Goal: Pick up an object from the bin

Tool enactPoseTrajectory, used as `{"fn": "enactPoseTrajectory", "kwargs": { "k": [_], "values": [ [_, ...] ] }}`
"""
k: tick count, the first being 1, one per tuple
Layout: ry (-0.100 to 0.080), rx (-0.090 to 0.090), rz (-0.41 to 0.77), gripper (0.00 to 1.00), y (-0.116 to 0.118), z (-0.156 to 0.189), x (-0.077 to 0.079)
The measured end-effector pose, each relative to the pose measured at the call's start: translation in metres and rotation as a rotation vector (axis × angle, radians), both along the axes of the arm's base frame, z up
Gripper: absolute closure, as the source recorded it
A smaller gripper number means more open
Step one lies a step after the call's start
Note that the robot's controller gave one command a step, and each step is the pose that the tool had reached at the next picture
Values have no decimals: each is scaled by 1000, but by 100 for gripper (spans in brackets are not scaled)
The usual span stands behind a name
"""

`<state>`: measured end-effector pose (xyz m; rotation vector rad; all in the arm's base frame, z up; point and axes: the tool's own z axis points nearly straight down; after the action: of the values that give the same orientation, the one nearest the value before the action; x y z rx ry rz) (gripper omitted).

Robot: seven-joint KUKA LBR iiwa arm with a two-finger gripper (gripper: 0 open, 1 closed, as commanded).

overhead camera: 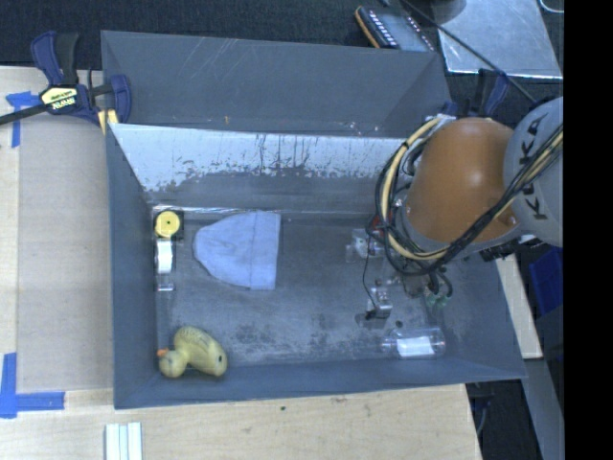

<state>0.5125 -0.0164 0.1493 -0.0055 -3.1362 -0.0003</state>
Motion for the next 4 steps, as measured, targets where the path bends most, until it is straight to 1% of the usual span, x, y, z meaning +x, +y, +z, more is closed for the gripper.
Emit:
{"fn": "enactPoseTrajectory", "kwargs": {
  "k": [1, 2, 3, 4],
  "values": [
    [-8, 0, 1, 0, 0, 5, 2],
    [-3, -1, 91, 0, -66, -79, -27],
    [-12, -1, 45, 0, -62, -5, -18],
    [-3, 0, 537, 0, -110, -51, -13]
  ]
}}
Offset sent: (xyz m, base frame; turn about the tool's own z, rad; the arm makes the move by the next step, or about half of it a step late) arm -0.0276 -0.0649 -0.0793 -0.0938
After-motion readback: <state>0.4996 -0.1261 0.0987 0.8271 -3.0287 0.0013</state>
